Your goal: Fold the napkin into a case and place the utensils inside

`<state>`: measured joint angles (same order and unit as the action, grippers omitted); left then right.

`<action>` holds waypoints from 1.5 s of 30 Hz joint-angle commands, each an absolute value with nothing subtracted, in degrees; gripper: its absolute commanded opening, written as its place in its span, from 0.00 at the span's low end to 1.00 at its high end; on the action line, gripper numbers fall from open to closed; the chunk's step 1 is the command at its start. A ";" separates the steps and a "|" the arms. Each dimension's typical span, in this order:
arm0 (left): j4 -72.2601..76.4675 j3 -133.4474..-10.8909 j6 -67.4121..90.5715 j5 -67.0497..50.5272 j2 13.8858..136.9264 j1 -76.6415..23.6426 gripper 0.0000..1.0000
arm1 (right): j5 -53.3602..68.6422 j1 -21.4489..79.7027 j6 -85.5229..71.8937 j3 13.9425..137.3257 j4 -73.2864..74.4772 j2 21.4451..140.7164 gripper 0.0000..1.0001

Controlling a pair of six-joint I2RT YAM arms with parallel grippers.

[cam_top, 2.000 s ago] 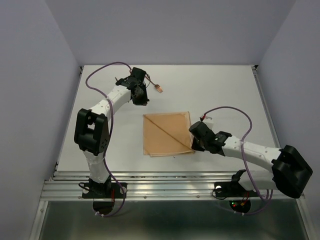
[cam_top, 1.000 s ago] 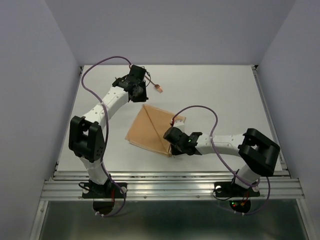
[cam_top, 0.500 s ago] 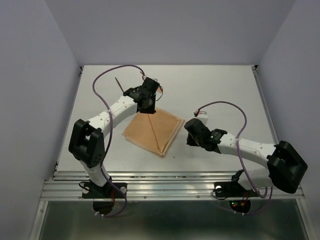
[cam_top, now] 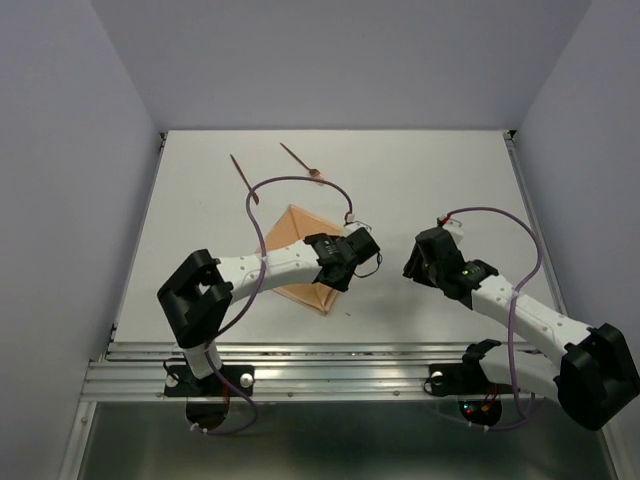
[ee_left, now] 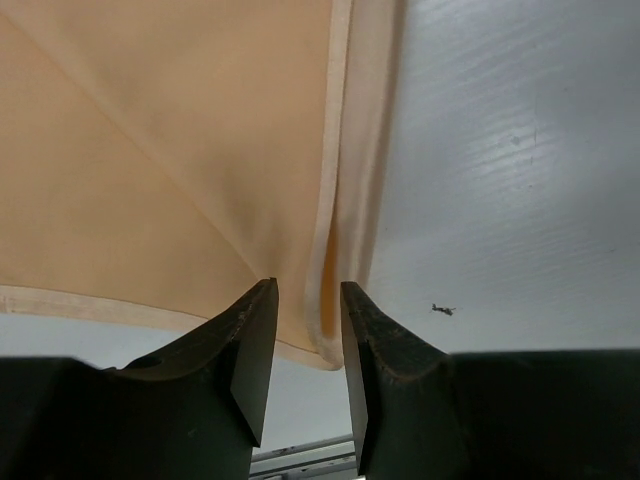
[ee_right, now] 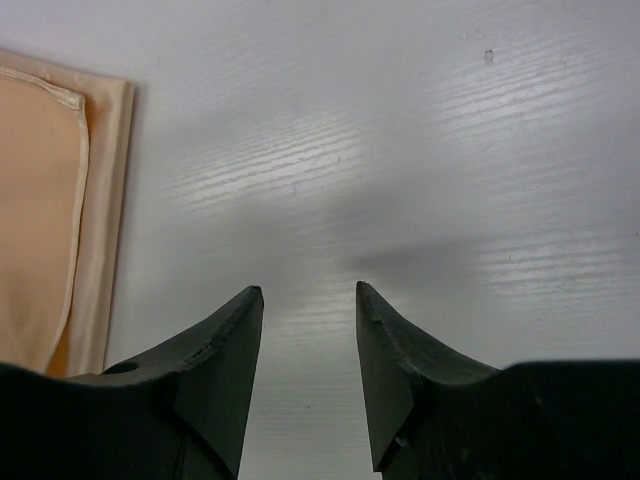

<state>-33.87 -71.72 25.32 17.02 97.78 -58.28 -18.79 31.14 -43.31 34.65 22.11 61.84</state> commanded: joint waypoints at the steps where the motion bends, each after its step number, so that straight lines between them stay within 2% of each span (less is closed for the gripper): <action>1: -35.24 -69.70 28.73 24.16 100.19 -62.66 0.43 | -17.32 29.89 -41.84 35.16 22.15 62.05 0.48; 4: -35.25 -69.00 29.44 24.78 102.13 -64.95 0.44 | -17.14 29.88 -41.84 35.59 22.24 62.58 0.49; 6: -34.98 -68.47 30.14 25.66 102.57 -66.00 0.47 | -16.88 29.88 -41.57 35.95 22.24 63.37 0.49; 7: -34.89 -68.29 30.23 25.75 102.74 -66.70 0.52 | -16.79 29.88 -41.40 36.03 22.24 63.54 0.49; 9: -34.37 -67.94 30.50 25.84 102.83 -67.15 0.53 | -16.79 29.88 -41.22 36.56 22.24 64.16 0.49; 16: -33.14 -67.24 31.02 26.45 103.97 -67.76 0.52 | -16.35 29.88 -40.96 37.79 22.15 65.92 0.49; 24: -32.52 -66.18 31.64 28.47 105.82 -67.94 0.46 | -16.17 29.88 -40.78 38.14 22.15 66.71 0.49; 35: -32.00 -65.48 31.47 31.47 109.51 -67.85 0.45 | -16.17 29.88 -40.96 37.88 22.06 66.71 0.49; 42: -29.97 -64.25 29.62 30.67 110.21 -67.85 0.25 | -16.35 29.36 -41.13 37.97 22.06 66.45 0.49; 45: -29.62 -64.25 28.13 30.41 109.95 -67.94 0.22 | -15.91 29.36 -40.87 37.97 22.06 66.18 0.48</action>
<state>-29.30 -66.87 29.39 32.01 107.53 -67.94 -15.99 29.98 -41.56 35.90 22.33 66.89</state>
